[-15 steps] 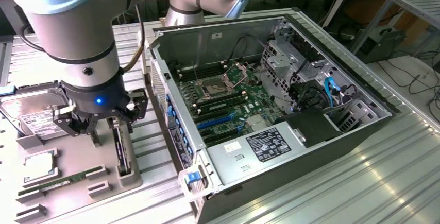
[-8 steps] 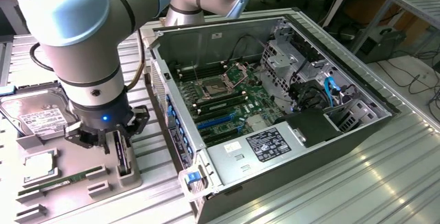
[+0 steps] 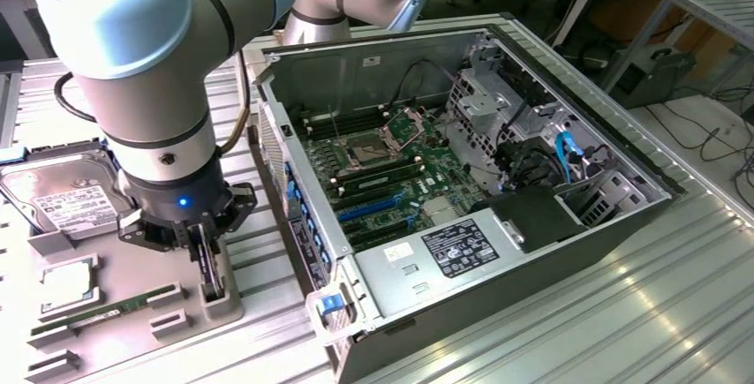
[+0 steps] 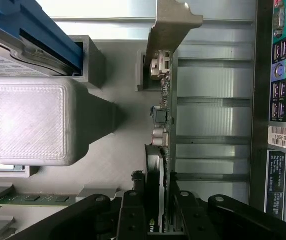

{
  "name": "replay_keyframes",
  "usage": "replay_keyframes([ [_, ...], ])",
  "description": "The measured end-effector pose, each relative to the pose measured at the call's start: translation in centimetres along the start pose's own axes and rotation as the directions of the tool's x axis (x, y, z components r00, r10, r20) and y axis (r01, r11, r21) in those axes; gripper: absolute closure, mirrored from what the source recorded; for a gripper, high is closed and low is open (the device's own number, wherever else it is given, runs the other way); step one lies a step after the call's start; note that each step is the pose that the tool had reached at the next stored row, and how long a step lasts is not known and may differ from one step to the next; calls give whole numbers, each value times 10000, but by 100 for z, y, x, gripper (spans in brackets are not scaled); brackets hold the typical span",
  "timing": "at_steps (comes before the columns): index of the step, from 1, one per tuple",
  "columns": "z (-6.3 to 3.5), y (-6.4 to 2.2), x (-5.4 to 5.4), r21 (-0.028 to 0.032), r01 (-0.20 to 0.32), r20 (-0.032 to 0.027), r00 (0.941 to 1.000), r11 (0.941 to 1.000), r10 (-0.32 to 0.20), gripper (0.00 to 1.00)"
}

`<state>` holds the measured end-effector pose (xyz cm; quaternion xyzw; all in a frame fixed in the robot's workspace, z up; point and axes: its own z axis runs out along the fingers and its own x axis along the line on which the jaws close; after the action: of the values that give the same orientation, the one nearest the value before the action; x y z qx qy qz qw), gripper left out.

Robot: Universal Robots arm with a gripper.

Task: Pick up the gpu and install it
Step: 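Pick up the gpu and move the gpu toward the slot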

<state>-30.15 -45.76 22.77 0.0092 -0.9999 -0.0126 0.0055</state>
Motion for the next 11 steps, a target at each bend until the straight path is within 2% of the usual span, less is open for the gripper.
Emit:
replay_keyframes([
  [11,-18,0,0,1,0,-1,10000,10000,0,73],
])
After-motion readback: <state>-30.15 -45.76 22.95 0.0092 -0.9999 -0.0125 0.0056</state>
